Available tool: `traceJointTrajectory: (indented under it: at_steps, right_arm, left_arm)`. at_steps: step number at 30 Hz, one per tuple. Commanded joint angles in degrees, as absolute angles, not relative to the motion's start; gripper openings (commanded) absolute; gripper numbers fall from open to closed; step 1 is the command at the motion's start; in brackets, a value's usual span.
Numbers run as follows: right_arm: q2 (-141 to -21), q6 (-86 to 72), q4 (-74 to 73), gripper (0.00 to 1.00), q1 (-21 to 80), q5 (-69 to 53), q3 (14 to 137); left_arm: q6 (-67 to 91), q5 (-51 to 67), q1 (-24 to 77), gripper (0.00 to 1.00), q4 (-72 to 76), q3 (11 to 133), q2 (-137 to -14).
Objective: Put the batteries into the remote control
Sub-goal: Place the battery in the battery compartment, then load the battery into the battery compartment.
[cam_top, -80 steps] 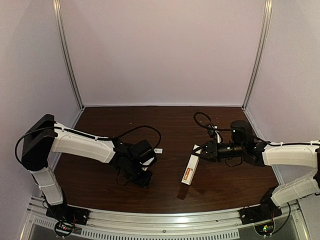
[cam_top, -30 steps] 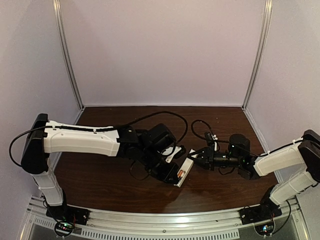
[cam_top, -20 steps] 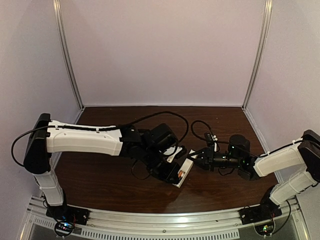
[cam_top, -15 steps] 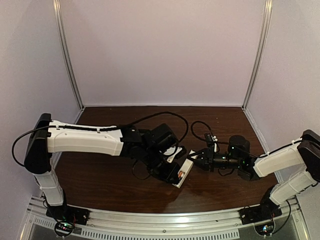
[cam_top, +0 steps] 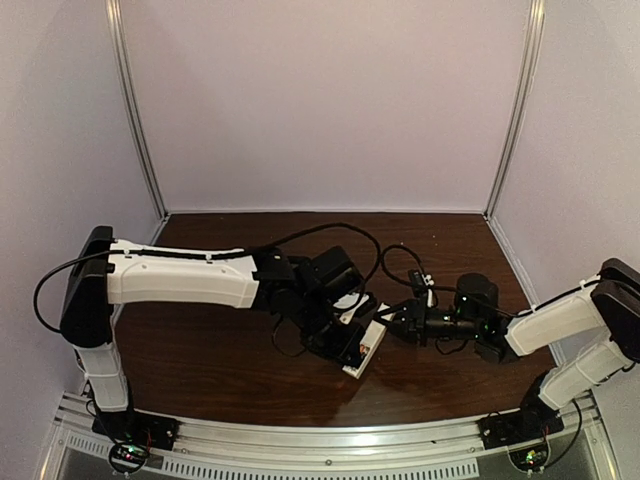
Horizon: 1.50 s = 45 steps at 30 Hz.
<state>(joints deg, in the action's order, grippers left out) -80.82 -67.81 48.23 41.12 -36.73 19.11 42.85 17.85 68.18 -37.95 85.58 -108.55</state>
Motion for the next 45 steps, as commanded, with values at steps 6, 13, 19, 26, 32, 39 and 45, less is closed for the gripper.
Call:
traceJointTrajectory:
  at_steps: [6, 13, 19, 26, 32, 39, 45]
  right_arm:
    - [-81.32, -69.79, 53.81, 0.0, 41.66, -37.03, 19.18]
    - [-81.15, -69.71, 53.65, 0.0, 41.57, -37.61, 18.9]
    - [-81.39, -70.12, 54.61, 0.0, 41.49, -38.49, 18.81]
    - [-81.1, -70.79, 56.12, 0.0, 41.48, -39.56, 18.81]
    - [-81.56, -72.07, 59.26, 0.0, 41.48, -41.97, 19.21]
    - [-82.21, -73.68, 60.34, 0.0, 41.65, -44.29, 19.99]
    - [-88.99, -83.71, 75.48, 0.0, 41.7, -46.2, 18.47]
  left_arm:
    - [43.08, 17.3, 67.54, 0.19, -39.83, 87.39, -110.22]
    - [40.86, 13.83, 66.67, 0.35, -39.12, 86.47, -105.88]
    - [38.93, 12.49, 66.47, 0.42, -34.81, 84.08, -101.0]
    - [34.52, 11.95, 66.0, 0.42, -26.13, 75.23, -93.13]
    - [26.18, 12.64, 65.46, 0.57, -9.85, 57.34, -78.7]
    - [9.89, 16.24, 66.18, 0.63, -1.52, 47.6, -68.93]
    - [0.56, 17.38, 68.16, 0.58, -3.4, 49.36, -70.42]
